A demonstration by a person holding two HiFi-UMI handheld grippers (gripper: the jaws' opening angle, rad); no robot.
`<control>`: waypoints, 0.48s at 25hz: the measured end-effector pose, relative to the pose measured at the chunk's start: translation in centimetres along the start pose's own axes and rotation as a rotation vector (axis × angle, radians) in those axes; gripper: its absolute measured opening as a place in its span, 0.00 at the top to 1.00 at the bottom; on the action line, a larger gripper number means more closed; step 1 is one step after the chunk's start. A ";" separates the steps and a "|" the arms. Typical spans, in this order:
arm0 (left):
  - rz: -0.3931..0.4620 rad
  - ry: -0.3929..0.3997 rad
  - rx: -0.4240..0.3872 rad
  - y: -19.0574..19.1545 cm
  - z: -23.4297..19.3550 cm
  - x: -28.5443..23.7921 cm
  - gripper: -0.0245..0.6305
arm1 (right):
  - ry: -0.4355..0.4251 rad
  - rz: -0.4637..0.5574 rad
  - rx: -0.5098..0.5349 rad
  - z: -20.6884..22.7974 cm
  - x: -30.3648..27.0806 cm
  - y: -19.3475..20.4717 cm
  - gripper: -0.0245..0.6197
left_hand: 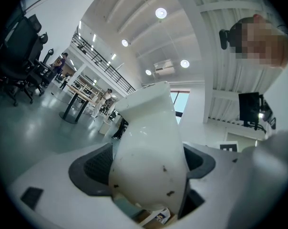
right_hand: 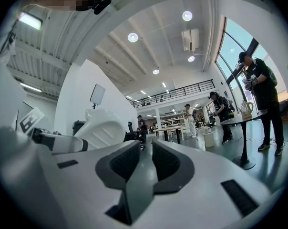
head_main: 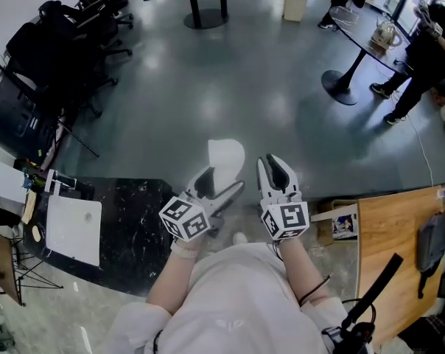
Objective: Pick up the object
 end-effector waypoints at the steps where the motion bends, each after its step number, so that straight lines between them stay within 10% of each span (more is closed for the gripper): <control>1: 0.000 -0.002 0.000 0.0 0.0 0.0 0.30 | -0.002 -0.004 0.007 0.0 -0.1 0.0 0.84; 12: 0.008 -0.016 0.041 0.3 -0.5 0.5 0.30 | -0.007 -0.018 -0.005 -0.2 -0.1 0.5 0.84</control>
Point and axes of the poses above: the fingertips, and each gripper's own axes: x backward along the fingers, z to its right, y out of its underside, the point moved 4 cm from there along x, backward along the fingers, and after that the axes turned 3 degrees about z, right-handed, at the moved point
